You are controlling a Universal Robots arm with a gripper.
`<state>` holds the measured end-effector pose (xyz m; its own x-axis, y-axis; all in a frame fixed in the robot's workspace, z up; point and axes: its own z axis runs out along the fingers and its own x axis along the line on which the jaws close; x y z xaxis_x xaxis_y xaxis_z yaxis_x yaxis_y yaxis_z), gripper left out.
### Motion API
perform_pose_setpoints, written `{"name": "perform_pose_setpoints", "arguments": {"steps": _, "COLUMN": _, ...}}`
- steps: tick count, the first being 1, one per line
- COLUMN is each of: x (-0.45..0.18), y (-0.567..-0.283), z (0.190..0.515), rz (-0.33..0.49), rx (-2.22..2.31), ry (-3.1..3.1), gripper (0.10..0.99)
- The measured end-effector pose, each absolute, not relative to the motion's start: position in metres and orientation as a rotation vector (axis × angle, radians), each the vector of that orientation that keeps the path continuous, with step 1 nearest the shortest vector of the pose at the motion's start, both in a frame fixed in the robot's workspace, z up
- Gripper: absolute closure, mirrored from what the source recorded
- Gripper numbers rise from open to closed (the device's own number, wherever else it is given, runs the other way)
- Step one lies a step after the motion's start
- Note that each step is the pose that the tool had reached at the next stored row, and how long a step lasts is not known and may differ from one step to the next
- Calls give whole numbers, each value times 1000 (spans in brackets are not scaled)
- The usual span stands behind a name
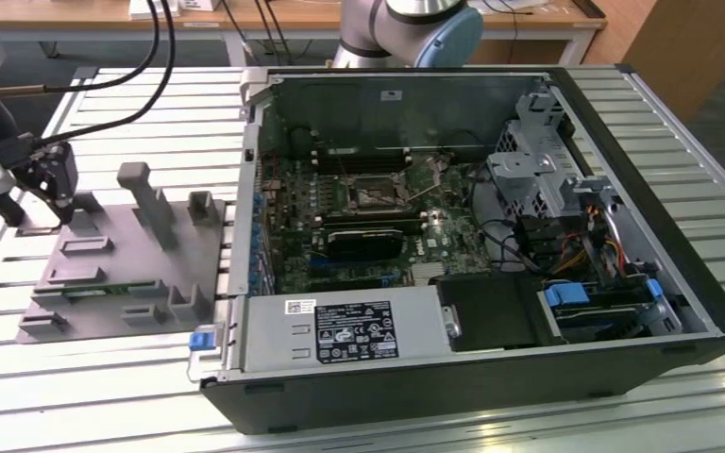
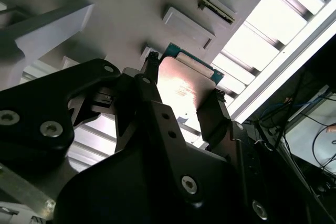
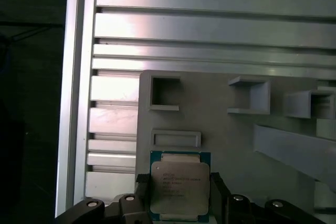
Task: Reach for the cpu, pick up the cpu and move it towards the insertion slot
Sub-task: 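Pick up the cpu and move it towards the insertion slot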
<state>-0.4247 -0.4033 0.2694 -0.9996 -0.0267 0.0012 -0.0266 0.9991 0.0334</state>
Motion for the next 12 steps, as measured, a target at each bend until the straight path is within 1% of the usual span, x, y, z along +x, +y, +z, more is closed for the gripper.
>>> {"name": "perform_pose_setpoints", "arguments": {"steps": 12, "x": -425, "y": -403, "z": 278, "rz": -52, "rx": 42, "ry": -3139, "gripper": 545}}
